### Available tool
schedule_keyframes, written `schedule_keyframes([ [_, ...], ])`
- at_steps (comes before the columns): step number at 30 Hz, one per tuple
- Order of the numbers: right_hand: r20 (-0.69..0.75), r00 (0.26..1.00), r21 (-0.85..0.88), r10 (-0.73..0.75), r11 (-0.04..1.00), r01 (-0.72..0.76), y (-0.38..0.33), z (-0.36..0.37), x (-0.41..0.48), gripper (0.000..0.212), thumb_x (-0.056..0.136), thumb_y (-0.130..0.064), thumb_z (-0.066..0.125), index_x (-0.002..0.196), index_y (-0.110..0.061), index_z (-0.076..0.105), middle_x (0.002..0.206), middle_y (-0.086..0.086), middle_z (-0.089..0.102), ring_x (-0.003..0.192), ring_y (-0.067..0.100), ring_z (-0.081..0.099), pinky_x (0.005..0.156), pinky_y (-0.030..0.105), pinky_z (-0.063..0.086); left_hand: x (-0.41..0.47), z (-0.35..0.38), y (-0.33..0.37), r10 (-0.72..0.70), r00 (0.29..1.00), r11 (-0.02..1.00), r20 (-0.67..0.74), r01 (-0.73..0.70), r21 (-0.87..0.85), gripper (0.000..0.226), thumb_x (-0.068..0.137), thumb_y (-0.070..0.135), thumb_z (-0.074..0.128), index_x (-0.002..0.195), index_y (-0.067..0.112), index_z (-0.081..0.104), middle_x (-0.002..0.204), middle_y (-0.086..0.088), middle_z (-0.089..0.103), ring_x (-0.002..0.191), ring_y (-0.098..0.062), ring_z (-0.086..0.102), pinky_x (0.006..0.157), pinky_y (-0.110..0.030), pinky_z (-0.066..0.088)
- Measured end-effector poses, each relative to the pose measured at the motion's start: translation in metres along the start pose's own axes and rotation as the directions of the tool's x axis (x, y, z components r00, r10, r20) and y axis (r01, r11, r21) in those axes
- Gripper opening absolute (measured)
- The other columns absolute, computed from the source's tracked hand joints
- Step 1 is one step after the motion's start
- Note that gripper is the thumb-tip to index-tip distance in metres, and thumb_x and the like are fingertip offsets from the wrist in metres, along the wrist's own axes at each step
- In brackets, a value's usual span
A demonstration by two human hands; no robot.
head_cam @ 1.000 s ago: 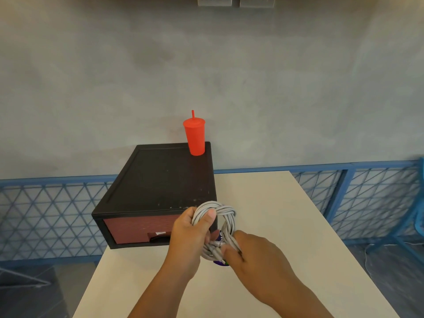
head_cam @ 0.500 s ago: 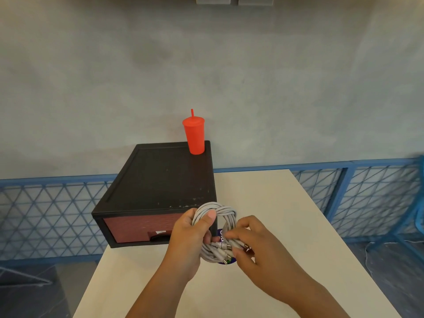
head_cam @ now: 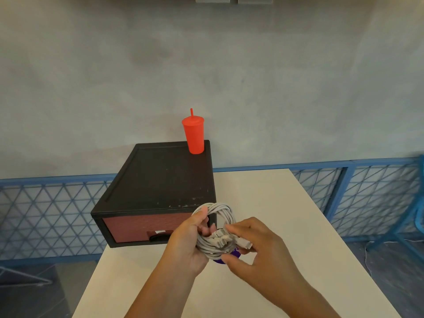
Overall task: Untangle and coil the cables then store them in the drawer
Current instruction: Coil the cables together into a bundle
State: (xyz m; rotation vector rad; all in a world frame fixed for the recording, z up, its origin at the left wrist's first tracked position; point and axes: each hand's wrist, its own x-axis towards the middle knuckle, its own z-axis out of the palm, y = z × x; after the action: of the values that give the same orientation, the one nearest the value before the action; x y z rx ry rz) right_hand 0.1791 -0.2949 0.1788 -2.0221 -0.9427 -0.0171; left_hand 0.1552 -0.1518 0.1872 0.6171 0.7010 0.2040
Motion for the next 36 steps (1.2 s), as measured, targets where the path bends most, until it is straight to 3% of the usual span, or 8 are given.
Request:
schedule_keyframes([
  [4, -0.165, 0.986, -0.107, -0.006, 0.994, -0.012, 0.007, 0.01, -0.003, 0.043, 0.068, -0.046, 0.066, 0.107, -0.029, 0.066, 0.098, -0.022, 0.059, 0.082, -0.004, 0.057, 0.064, 0.001, 0.043, -0.003, 0.002, -0.007, 0.022, 1.0, 0.999, 0.018, -0.022, 0.039, 0.021, 0.086, 0.015, 0.062, 0.068, 0.005, 0.059, 0.047, -0.001, 0.048, 0.047, -0.01, 0.05, 0.045, -0.025, 0.051],
  [11, -0.332, 0.94, 0.034, 0.077, 0.997, -0.07, 0.013, 0.013, -0.007, 0.016, 0.072, -0.038, 0.066, 0.076, -0.042, 0.051, 0.087, -0.022, 0.061, 0.082, 0.001, 0.058, 0.065, 0.009, 0.044, -0.029, 0.003, -0.015, 0.003, 0.907, 0.978, 0.422, -0.089, 0.186, 0.028, 0.068, 0.009, 0.06, 0.095, 0.009, 0.065, 0.071, -0.006, 0.071, 0.062, -0.018, 0.068, 0.06, -0.036, 0.054],
  [15, -0.335, 0.935, 0.041, 0.115, 0.993, -0.108, 0.014, 0.015, -0.009, 0.032, 0.073, -0.032, 0.074, 0.081, -0.047, 0.046, 0.068, -0.033, 0.06, 0.087, -0.015, 0.055, 0.061, 0.004, 0.044, -0.028, 0.004, -0.023, 0.088, 0.917, 0.975, 0.388, -0.159, 0.153, 0.028, 0.077, 0.005, 0.057, 0.104, 0.011, 0.063, 0.079, -0.005, 0.074, 0.069, -0.018, 0.071, 0.06, -0.035, 0.057],
  [22, -0.26, 0.96, 0.052, 0.108, 0.994, -0.098, 0.007, 0.021, -0.02, 0.061, 0.063, -0.056, 0.043, 0.124, -0.047, 0.046, 0.095, -0.036, 0.054, 0.099, -0.015, 0.05, 0.075, -0.005, 0.038, -0.021, 0.002, -0.03, 0.25, 0.929, 0.945, 0.275, -0.296, 0.141, 0.022, 0.084, 0.013, 0.058, 0.105, 0.016, 0.065, 0.089, -0.008, 0.074, 0.078, -0.022, 0.071, 0.065, -0.034, 0.058],
  [27, -0.142, 0.968, 0.057, 0.208, 0.978, -0.202, -0.003, 0.023, -0.027, 0.087, 0.048, -0.057, 0.02, 0.132, -0.04, 0.004, 0.121, -0.022, 0.054, 0.103, -0.004, 0.05, 0.085, 0.0, 0.031, -0.019, 0.001, -0.035, 0.295, 0.936, 0.934, 0.193, -0.325, 0.145, 0.025, 0.088, 0.016, 0.058, 0.112, 0.021, 0.06, 0.097, -0.008, 0.074, 0.083, -0.025, 0.071, 0.063, -0.034, 0.057],
  [30, -0.097, 0.961, 0.048, 0.258, 0.966, -0.254, -0.01, 0.022, -0.029, 0.088, 0.044, -0.057, 0.013, 0.127, -0.041, -0.011, 0.129, -0.024, 0.046, 0.113, -0.001, 0.049, 0.092, 0.005, 0.031, -0.019, 0.001, -0.034, 0.282, 0.941, 0.939, 0.189, -0.311, 0.149, 0.024, 0.087, 0.016, 0.06, 0.11, 0.024, 0.06, 0.09, -0.006, 0.074, 0.074, -0.021, 0.072, 0.053, -0.029, 0.055],
  [32, -0.09, 0.963, 0.022, 0.254, 0.967, -0.253, -0.009, 0.022, -0.03, 0.083, 0.047, -0.054, 0.011, 0.124, -0.045, -0.016, 0.123, -0.023, 0.052, 0.094, -0.003, 0.052, 0.08, 0.001, 0.034, -0.018, 0.002, -0.033, 0.24, 0.954, 0.956, 0.179, -0.264, 0.124, 0.028, 0.086, 0.011, 0.061, 0.112, 0.021, 0.059, 0.088, -0.009, 0.074, 0.072, -0.023, 0.071, 0.052, -0.031, 0.054],
  [36, -0.083, 0.967, 0.066, 0.24, 0.97, -0.235, -0.003, 0.018, -0.025, 0.062, 0.068, -0.035, 0.026, 0.118, -0.069, 0.013, 0.106, -0.03, 0.052, 0.087, -0.002, 0.055, 0.071, -0.005, 0.035, -0.019, 0.003, -0.03, 0.163, 0.968, 0.986, 0.191, -0.168, 0.01, 0.035, 0.084, 0.003, 0.053, 0.118, 0.01, 0.055, 0.083, -0.012, 0.068, 0.073, -0.025, 0.065, 0.05, -0.031, 0.055],
])
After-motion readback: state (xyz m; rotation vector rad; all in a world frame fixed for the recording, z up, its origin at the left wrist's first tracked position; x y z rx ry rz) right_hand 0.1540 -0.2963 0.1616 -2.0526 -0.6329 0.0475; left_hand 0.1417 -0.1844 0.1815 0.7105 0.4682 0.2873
